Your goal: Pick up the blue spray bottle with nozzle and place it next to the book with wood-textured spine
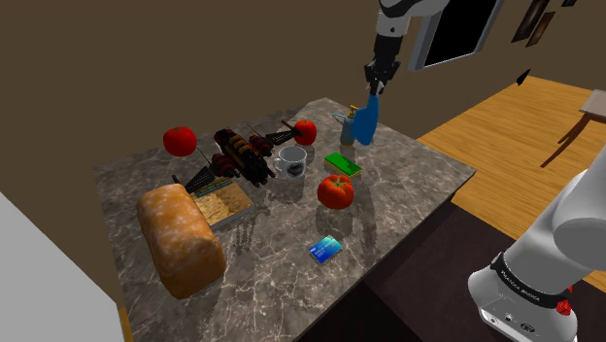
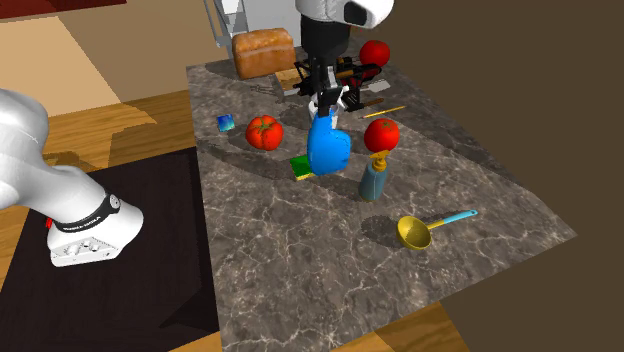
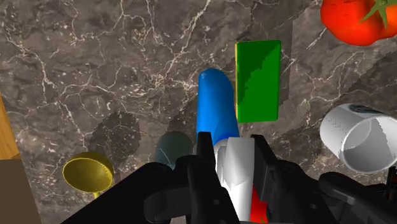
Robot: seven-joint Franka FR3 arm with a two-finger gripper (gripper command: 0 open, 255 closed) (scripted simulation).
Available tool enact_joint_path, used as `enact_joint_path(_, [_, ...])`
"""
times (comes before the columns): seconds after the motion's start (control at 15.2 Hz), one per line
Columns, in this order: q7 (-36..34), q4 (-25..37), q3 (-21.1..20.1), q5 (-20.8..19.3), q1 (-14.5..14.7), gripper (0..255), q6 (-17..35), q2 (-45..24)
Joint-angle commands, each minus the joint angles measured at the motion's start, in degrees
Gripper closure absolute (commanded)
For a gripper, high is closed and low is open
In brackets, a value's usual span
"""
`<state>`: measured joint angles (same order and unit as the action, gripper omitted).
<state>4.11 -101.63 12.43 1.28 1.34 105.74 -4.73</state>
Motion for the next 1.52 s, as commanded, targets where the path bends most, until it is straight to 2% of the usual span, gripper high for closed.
enact_joint_path(0.0, [-2.9,-1.2,-1.2,-0.3,1.5,255,0.1,1.2])
enact_joint_path(0.73, [-17.8,-5.7,-8.4,-1.0,9.1,255,1.0,4.9])
enact_joint_path(1.45, [-32.5,-2.1,-15.7,-1.0,16.5,255,0.4,2.0])
